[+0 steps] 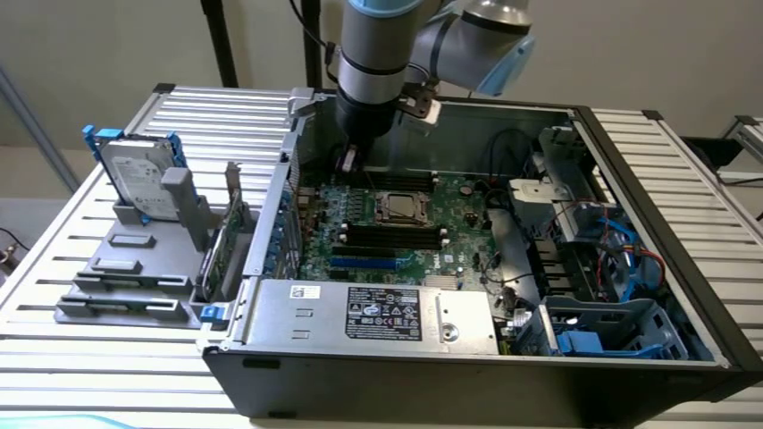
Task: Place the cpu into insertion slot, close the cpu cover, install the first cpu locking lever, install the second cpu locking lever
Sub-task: 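Install the first cpu locking lever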
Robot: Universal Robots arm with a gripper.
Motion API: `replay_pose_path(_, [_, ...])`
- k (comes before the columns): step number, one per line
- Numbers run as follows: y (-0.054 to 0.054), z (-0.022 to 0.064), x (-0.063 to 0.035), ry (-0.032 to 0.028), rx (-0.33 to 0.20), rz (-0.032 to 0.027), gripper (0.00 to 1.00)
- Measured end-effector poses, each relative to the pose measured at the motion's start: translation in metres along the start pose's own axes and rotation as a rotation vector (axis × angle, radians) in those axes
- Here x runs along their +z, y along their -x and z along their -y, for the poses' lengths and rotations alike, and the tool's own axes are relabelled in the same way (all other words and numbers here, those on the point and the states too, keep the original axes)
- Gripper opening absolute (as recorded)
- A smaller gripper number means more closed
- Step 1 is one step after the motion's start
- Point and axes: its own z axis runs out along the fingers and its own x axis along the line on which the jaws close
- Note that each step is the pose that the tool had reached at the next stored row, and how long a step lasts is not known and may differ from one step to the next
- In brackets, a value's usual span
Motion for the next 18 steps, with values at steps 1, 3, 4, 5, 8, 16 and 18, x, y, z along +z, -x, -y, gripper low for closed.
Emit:
replay_pose_path(1, [0.0001, 0.0004, -0.0002, -0.001, 0.007, -0.0089, 0.11])
replay_pose_path(3, [0.0002, 0.0014, -0.0007, -0.0033, 0.02, -0.0264, 0.11])
replay_pose_path(4, [0.0003, 0.0018, -0.0008, -0.0045, 0.026, -0.0356, 0.11])
replay_pose_path(5, [0.0005, 0.0024, -0.0011, -0.006, 0.033, -0.045, 0.11])
replay_pose_path(8, [0.0007, 0.0039, -0.0017, -0.0099, 0.053, -0.07, 0.11])
replay_pose_path(16, [0.0027, 0.0076, -0.0035, -0.0347, 0.092, -0.1266, 0.11])
replay_pose_path(18, [0.0028, 0.0083, -0.0036, -0.0371, 0.105, -0.1431, 0.11])
